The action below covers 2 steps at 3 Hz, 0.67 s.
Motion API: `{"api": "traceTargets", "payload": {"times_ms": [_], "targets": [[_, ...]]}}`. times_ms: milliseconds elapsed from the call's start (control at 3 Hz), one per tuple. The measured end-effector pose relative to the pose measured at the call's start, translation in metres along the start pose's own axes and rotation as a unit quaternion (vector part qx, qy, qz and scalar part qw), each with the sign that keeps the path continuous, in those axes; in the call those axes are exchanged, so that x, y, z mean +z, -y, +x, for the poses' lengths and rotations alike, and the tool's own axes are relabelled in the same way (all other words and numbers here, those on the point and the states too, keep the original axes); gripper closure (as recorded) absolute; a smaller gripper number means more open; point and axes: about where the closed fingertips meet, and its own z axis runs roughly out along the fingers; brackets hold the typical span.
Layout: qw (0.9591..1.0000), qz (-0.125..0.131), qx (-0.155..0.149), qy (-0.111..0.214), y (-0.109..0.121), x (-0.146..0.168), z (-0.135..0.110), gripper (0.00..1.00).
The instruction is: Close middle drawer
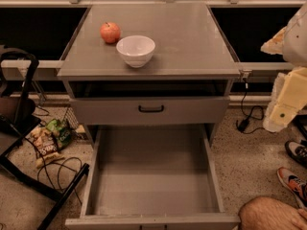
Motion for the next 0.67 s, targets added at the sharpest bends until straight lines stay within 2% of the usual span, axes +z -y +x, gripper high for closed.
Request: {"api": "traceTargets", "payload": {"times_ms": [667], "targets": [[1.0, 0.002, -0.001, -0.009, 0.0002, 0.0057, -0.0004, 0.0]]}}
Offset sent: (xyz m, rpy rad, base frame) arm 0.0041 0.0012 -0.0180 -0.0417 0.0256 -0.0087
